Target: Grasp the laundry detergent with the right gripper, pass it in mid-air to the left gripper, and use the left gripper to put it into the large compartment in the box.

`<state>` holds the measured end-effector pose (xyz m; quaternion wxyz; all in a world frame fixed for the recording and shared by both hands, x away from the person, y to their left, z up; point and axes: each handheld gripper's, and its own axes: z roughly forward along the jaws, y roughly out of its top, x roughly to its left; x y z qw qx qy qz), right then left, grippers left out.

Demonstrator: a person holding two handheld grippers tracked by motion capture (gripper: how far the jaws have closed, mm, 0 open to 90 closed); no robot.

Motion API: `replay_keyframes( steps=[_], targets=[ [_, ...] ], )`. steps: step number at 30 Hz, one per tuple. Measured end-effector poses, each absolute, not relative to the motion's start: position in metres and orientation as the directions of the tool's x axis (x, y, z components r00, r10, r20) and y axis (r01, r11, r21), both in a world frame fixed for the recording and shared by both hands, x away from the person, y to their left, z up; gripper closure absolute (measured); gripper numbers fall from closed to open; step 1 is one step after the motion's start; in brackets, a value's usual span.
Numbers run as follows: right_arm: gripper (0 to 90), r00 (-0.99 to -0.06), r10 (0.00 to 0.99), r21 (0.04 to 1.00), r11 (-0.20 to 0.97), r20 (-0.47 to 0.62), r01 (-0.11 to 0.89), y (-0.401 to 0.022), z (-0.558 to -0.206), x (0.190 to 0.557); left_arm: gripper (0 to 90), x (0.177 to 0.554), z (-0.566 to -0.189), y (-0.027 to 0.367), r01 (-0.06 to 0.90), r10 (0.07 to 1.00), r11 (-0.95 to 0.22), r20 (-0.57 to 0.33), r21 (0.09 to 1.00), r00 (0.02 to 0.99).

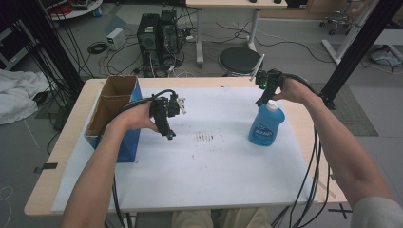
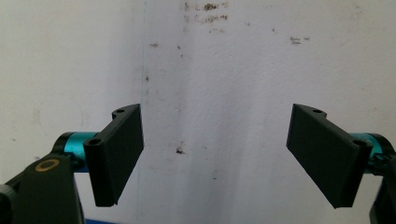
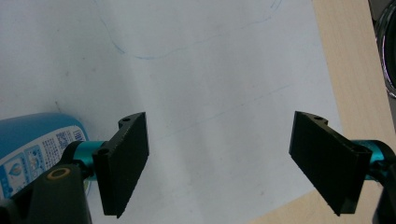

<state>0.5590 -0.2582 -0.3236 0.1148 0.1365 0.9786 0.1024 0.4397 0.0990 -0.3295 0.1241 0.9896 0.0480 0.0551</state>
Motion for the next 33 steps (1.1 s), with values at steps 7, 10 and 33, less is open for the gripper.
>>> replay_keyframes(
  steps=[7,10,33],
  targets=[
    [19.1,-0.931,0.298,0.246,0.938,-0.212,0.245,-0.259,-0.316,0.555,19.0,0.440,-0.331,0.098,0.082,0.109,-0.965,0.094,0.251,0.990],
    [19.1,-0.928,0.309,0.260,0.932,-0.206,0.253,-0.261,-0.310,0.554,19.0,0.437,-0.331,0.098,0.083,0.110,-0.963,0.094,0.257,0.989],
    [19.1,-0.899,0.374,0.223,0.919,-0.229,0.326,-0.302,-0.273,0.530,19.0,0.434,-0.329,0.101,0.081,0.111,-0.955,0.089,0.284,0.990]
  ],
)
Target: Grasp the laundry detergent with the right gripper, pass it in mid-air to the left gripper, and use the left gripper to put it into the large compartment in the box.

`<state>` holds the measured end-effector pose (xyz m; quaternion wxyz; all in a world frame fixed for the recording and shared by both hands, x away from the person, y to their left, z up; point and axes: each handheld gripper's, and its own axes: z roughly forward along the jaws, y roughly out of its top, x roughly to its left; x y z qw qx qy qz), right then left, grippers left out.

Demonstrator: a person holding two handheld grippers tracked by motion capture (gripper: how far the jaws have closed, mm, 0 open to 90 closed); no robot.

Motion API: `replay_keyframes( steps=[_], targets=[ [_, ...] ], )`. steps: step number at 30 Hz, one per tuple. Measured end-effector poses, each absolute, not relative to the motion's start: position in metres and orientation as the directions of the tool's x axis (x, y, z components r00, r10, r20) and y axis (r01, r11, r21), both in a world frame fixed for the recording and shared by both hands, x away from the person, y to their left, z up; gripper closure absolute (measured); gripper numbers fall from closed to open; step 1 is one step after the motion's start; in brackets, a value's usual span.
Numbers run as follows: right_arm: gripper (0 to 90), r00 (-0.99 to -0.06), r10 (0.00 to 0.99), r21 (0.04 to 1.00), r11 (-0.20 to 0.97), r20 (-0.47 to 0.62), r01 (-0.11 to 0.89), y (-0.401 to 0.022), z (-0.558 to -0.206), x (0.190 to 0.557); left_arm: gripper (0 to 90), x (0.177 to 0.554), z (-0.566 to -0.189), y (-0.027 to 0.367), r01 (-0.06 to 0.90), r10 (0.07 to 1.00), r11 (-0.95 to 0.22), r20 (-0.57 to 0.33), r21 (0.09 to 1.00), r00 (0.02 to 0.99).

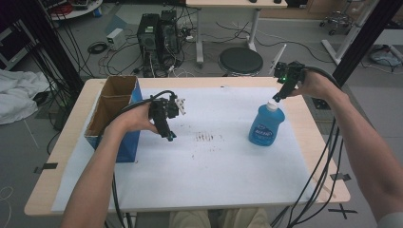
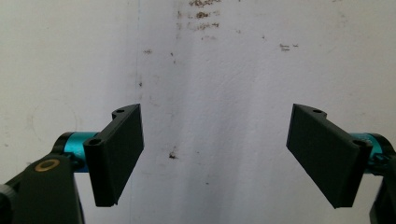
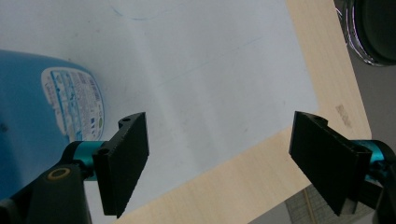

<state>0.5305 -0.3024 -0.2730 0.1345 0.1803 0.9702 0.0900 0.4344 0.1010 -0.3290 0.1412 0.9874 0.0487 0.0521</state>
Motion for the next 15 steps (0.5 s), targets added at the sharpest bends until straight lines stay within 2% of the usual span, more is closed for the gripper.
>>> replay_keyframes(
  steps=[9,15],
  targets=[
    [19.1,-0.908,0.356,0.179,0.930,-0.222,0.321,-0.316,-0.258,0.505,19.0,0.434,-0.327,0.103,0.071,0.101,-0.955,0.091,0.289,0.991],
    [19.1,-0.900,0.372,0.189,0.924,-0.229,0.334,-0.330,-0.249,0.492,19.0,0.433,-0.326,0.104,0.073,0.103,-0.953,0.089,0.293,0.991]
  ],
)
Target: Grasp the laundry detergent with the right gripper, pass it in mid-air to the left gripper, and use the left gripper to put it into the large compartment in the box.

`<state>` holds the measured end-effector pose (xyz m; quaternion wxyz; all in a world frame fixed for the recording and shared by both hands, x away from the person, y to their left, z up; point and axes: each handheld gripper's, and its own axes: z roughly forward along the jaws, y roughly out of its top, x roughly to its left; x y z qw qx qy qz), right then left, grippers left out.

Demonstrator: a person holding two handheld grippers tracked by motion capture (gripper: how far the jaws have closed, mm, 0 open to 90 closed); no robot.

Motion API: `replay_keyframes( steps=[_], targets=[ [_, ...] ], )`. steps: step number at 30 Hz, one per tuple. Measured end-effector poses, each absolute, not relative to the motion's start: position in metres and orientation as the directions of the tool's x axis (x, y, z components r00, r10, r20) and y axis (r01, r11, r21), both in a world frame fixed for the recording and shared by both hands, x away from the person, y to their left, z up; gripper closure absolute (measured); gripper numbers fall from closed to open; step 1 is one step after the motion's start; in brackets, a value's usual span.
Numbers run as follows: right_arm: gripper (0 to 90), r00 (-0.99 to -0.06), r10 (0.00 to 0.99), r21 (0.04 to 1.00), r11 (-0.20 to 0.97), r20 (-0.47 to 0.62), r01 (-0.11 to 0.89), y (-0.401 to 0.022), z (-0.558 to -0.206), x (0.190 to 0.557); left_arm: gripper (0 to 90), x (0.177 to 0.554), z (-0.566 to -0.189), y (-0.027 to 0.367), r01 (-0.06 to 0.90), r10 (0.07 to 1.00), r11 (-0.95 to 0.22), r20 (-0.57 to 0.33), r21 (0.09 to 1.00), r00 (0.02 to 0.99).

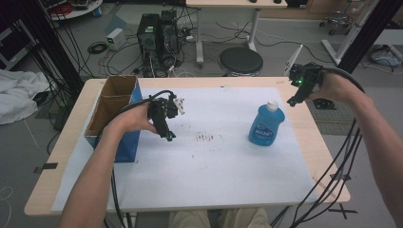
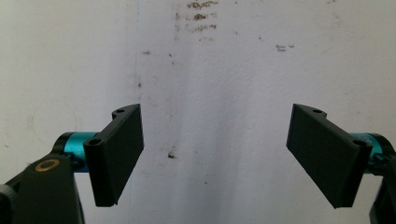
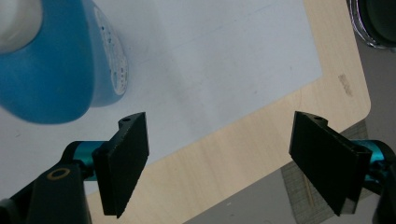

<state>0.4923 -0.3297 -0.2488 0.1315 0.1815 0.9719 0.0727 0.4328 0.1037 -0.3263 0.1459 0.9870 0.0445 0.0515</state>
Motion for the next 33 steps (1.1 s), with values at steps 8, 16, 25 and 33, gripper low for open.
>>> replay_keyframes(
  steps=[8,16,25,33],
  targets=[
    [19.1,-0.900,0.373,0.204,0.921,-0.225,0.331,-0.339,-0.248,0.470,19.0,0.433,-0.327,0.102,0.070,0.100,-0.952,0.086,0.298,0.991],
    [19.1,-0.902,0.389,0.292,0.899,-0.189,0.327,-0.345,-0.253,0.450,19.0,0.432,-0.324,0.104,0.066,0.098,-0.949,0.091,0.309,0.991],
    [19.1,-0.909,0.394,0.351,0.877,-0.135,0.328,-0.343,-0.278,0.432,19.0,0.430,-0.324,0.102,0.065,0.097,-0.949,0.089,0.309,0.991],
    [19.1,-0.905,0.414,0.433,0.837,-0.101,0.335,-0.340,-0.297,0.427,19.0,0.430,-0.324,0.102,0.063,0.094,-0.950,0.087,0.307,0.992]
  ],
)
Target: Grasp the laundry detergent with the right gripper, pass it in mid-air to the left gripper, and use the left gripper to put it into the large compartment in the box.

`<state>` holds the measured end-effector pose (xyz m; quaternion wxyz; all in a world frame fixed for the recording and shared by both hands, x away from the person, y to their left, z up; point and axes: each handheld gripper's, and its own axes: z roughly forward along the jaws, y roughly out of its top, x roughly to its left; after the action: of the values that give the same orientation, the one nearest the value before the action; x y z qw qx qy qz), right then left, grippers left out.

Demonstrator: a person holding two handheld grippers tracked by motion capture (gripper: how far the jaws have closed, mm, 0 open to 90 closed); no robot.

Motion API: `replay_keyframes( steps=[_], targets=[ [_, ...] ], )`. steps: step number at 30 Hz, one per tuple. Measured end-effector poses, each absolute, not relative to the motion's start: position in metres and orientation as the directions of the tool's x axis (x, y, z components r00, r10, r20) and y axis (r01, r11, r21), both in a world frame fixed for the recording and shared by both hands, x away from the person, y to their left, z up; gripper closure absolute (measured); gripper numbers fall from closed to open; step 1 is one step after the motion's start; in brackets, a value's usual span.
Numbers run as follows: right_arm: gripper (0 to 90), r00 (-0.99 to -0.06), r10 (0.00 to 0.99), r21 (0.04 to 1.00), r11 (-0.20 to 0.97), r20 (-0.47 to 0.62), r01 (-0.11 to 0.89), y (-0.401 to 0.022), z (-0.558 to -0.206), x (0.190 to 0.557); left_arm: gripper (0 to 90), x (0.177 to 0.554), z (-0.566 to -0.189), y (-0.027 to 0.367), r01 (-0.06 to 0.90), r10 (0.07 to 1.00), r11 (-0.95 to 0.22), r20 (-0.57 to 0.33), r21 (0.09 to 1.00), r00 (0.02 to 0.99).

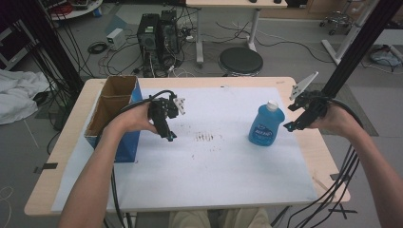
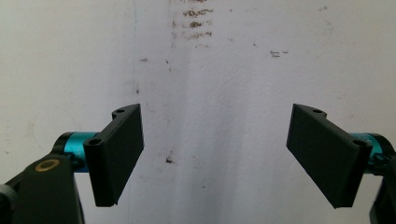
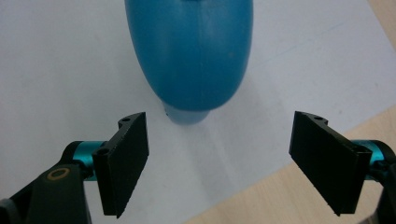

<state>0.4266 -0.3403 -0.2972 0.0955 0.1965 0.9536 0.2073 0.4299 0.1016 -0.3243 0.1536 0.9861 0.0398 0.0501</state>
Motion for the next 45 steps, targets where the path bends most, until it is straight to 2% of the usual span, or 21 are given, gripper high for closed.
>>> replay_keyframes(
  steps=[7,20,45],
  targets=[
    [19.0,-0.904,0.424,0.520,0.786,-0.057,0.335,-0.338,-0.315,0.428,19.0,0.429,-0.325,0.102,0.060,0.091,-0.949,0.085,0.310,0.992],
    [19.1,-0.896,0.444,0.612,0.712,-0.010,0.346,-0.338,-0.344,0.425,19.0,0.429,-0.327,0.100,0.059,0.087,-0.950,0.081,0.306,0.993],
    [19.3,-0.908,0.416,0.702,0.634,0.044,0.324,-0.326,-0.369,0.431,19.0,0.429,-0.331,0.101,0.065,0.092,-0.950,0.074,0.306,0.993]
  ],
)
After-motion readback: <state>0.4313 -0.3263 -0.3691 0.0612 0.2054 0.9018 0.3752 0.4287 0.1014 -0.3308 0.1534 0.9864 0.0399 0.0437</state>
